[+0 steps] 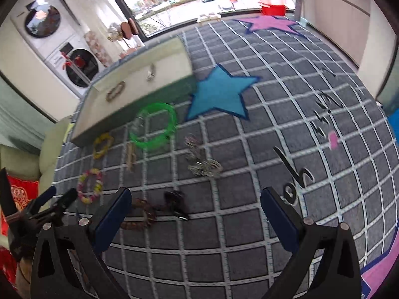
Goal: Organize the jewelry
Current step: 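Withdraw both tools from the tray back toward the remaining jewelry, then grasp the silver heart charm with the right tool while the left tool grasps the pink-yellow beaded bracelet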
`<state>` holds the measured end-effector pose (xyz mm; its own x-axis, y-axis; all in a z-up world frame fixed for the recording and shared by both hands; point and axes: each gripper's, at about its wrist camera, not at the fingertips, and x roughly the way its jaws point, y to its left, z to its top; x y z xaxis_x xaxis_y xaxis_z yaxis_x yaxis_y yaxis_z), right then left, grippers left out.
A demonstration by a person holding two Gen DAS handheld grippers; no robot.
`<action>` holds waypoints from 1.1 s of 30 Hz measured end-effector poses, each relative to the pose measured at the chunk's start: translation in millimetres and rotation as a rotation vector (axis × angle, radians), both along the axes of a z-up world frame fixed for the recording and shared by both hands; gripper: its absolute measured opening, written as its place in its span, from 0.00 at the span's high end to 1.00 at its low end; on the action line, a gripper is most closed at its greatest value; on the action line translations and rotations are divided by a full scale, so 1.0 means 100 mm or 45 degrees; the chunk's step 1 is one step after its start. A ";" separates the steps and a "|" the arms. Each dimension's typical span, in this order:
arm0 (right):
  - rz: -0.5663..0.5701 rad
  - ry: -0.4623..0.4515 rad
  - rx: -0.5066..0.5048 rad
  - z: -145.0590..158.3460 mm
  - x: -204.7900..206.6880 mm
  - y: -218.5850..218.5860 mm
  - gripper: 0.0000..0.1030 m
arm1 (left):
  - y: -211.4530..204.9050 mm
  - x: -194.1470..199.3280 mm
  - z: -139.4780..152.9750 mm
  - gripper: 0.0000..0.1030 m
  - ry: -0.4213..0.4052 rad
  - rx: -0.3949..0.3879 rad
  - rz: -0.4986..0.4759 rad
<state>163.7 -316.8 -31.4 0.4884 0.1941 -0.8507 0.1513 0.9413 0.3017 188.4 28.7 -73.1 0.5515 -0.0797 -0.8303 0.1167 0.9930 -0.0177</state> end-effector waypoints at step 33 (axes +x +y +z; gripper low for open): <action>0.224 0.094 -0.359 -0.22 0.73 0.43 0.66 | -0.26 0.17 -0.14 0.34 0.058 0.029 -0.156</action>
